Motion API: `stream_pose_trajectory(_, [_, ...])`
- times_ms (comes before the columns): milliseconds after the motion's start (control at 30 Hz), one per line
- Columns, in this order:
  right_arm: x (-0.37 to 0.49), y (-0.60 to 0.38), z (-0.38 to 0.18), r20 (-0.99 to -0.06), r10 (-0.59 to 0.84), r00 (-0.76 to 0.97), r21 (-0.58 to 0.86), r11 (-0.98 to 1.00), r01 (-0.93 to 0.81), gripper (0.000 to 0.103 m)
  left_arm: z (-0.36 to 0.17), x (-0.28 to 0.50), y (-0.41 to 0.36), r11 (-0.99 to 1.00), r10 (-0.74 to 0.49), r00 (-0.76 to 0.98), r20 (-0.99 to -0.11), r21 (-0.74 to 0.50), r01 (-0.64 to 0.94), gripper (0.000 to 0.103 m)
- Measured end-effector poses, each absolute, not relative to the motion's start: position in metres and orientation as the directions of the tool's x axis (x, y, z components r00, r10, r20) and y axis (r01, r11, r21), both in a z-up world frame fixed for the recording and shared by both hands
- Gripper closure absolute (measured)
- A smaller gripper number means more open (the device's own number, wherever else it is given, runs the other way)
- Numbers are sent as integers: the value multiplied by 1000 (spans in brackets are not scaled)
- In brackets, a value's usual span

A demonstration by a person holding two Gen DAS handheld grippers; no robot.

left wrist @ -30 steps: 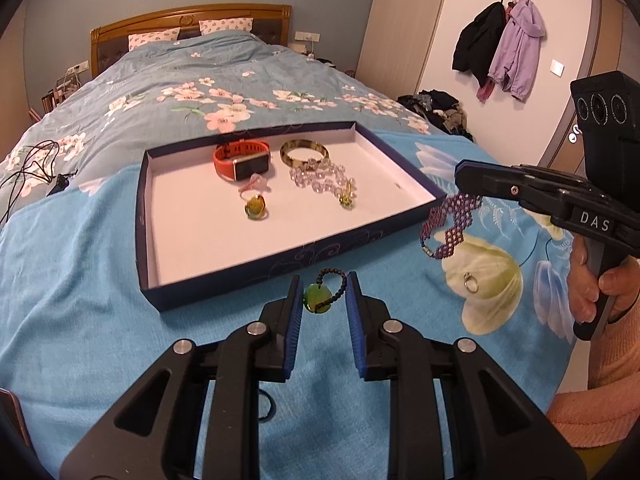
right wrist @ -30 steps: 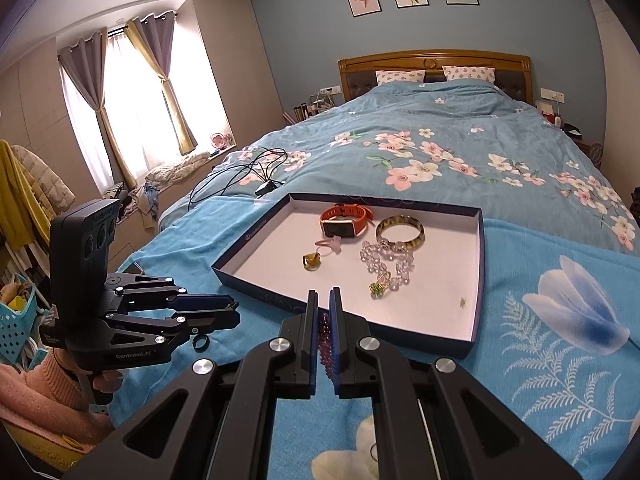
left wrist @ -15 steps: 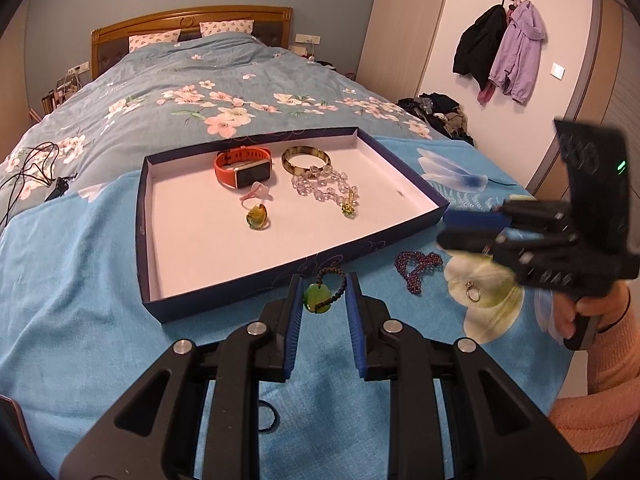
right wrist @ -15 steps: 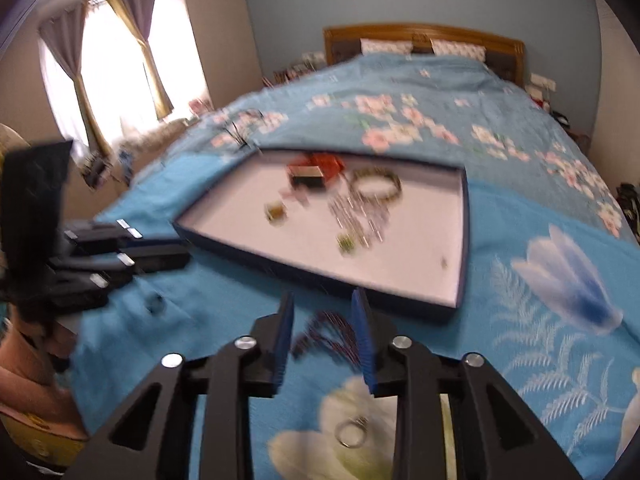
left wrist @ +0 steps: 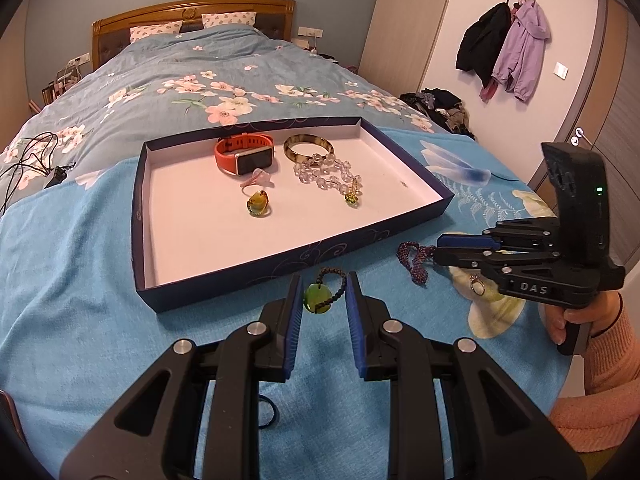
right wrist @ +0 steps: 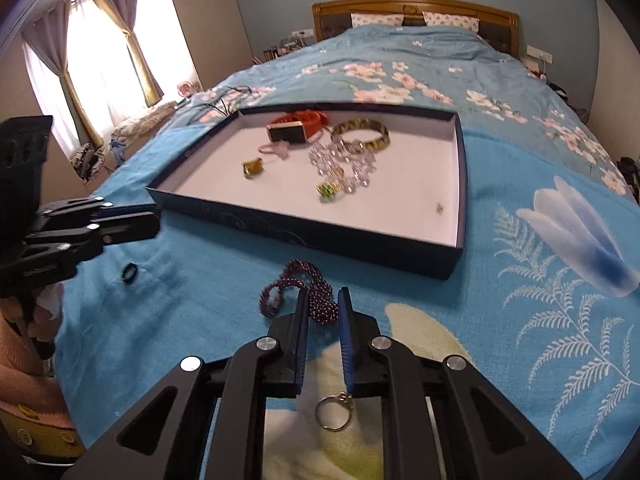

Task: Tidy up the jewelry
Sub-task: 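Lift and carry the bracelet toward the box with the right tool while the left tool holds the green ring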

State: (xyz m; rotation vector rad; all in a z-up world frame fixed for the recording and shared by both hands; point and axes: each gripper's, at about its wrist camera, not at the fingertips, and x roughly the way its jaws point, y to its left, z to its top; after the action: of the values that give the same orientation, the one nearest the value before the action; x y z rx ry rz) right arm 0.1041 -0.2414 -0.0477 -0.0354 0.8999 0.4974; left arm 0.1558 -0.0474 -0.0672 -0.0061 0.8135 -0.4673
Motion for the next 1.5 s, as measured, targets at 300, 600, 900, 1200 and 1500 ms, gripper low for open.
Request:
stream_pose_trajectory(300, [96, -236, -6, -678, 446, 584, 168, 868, -467, 93, -58, 157, -46, 899, -406, 612, -679, -177, 401, 81])
stream_pose_trajectory(600, [97, -234, 14, -637, 467, 614, 164, 860, -484, 102, -47, 157, -43, 900, -408, 631, -660, -173, 400, 81])
stream_pose_trajectory(900, [94, -234, 21, -617, 479, 624, 163, 854, -494, 102, -44, 157, -43, 900, -407, 636, -656, -171, 400, 81])
stream_pose_trajectory(1200, [95, -232, 29, -601, 484, 636, 157, 852, -500, 102, -38, 159, -42, 903, -403, 647, -647, -166, 397, 81])
stream_pose_trajectory(1500, [102, -229, 36, -586, 488, 647, 148, 850, -506, 102, -32, 163, -42, 905, -398, 660, -637, -158, 394, 81])
